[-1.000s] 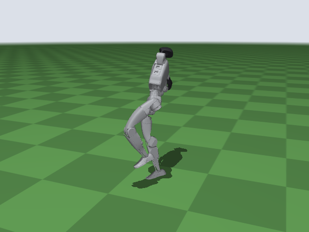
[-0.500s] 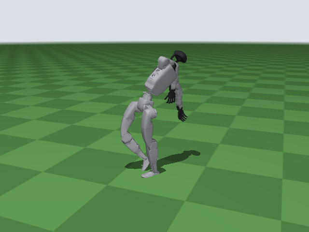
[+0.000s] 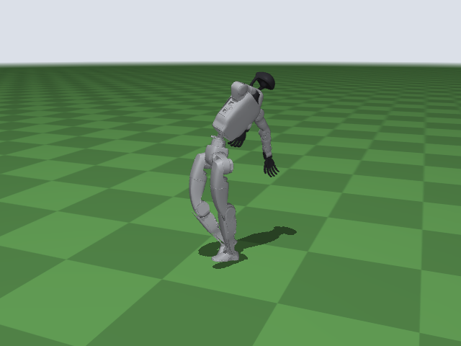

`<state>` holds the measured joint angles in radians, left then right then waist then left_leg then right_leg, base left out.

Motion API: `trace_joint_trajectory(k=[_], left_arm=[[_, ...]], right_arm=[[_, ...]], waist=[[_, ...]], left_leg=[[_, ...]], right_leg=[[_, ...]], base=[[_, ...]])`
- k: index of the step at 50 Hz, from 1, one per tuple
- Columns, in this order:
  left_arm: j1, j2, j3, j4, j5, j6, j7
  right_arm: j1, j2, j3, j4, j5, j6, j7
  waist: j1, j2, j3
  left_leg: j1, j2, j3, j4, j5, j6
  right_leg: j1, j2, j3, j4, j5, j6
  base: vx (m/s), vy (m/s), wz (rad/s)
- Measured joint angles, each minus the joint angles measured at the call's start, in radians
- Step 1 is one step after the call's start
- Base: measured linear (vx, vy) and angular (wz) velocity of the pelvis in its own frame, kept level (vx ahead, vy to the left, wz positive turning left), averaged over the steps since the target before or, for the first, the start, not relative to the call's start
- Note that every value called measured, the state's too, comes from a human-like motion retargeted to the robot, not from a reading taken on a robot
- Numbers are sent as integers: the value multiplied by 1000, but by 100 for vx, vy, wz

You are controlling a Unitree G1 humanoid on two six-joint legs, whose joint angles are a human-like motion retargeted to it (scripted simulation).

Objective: In place motions

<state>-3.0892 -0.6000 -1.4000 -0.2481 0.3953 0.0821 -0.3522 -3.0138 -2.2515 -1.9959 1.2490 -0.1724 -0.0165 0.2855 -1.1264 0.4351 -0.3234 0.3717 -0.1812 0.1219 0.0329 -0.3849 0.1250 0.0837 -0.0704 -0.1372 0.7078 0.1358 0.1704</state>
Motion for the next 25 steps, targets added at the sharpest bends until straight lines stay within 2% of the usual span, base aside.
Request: trace_joint_trajectory(k=[2,4,5,7,9,11,12,13,14,15,18,22,25], left_arm=[[0,0,0,122,31,36,36],[0,0,0,253,53,74,92],[0,0,0,321,60,94,125],[0,0,0,466,51,135,197],[0,0,0,617,8,170,262],[0,0,0,744,-62,177,300],[0,0,0,810,-109,168,317],[0,0,0,869,-161,144,336],[0,0,0,916,-196,123,351],[0,0,0,957,-221,105,365],[0,0,0,1040,-213,112,397],[0,0,0,1118,-229,136,513],[0,0,0,1126,-252,126,550]], right_arm=[[47,0,11,-77,-20,-6,2],[87,0,31,-153,-31,-7,-1],[104,0,43,-189,-35,-5,-3],[130,0,70,-266,-34,2,-5],[140,0,91,-357,-14,14,-5],[134,0,91,-475,43,23,-6],[135,0,90,-557,95,23,-8],[143,0,89,-663,171,17,-11],[142,0,95,-763,237,3,-9],[138,0,105,-862,299,-14,-4],[69,0,87,-1048,329,-37,-3],[-24,0,91,-1197,305,-42,-68],[-75,0,108,-1270,288,-46,-75]], waist=[[52,3,-11],[108,4,-16],[139,4,-15],[200,4,-1],[253,1,22],[310,-9,46],[332,-14,54],[338,-18,56],[350,-21,54],[364,-23,52],[473,-20,109],[609,-22,160],[668,-23,168]], left_leg=[[12,-10,7,-4,-9,0],[23,-20,14,4,-18,-1],[30,-24,20,11,-24,-4],[32,-23,48,50,-8,-13],[-1,-13,90,153,88,-43],[-109,-2,139,349,264,-95],[-198,-1,154,487,351,-90],[-310,-3,156,648,401,-28],[-426,8,175,828,365,11],[-544,26,202,1018,286,39],[-791,110,282,1329,176,62],[-1065,172,326,1579,90,58],[-1162,203,337,1622,78,55]], right_leg=[[107,-9,-37,-178,-127,-7],[199,-13,-94,-325,-243,-52],[234,-18,-131,-387,-271,-83],[276,-32,-140,-469,-235,-74],[304,-52,-76,-521,-197,-51],[315,-117,-63,-554,-174,-37],[316,-149,-51,-568,-166,-34],[313,-170,-46,-581,-157,-32],[308,-189,-53,-591,-145,-32],[300,-208,-67,-600,-130,-33],[253,-241,-61,-598,-102,-50],[169,-252,-13,-570,-80,-82],[117,-242,23,-547,-82,-99]], base=[[3,-3,-56],[6,-4,-55],[4,-7,-73],[-5,-11,-80],[-20,-4,-73],[-45,-4,-79],[-52,-16,-28],[-42,-21,19],[-31,-22,48],[-27,-11,13],[-21,4,-58],[6,-4,-62],[-2,5,-24]])
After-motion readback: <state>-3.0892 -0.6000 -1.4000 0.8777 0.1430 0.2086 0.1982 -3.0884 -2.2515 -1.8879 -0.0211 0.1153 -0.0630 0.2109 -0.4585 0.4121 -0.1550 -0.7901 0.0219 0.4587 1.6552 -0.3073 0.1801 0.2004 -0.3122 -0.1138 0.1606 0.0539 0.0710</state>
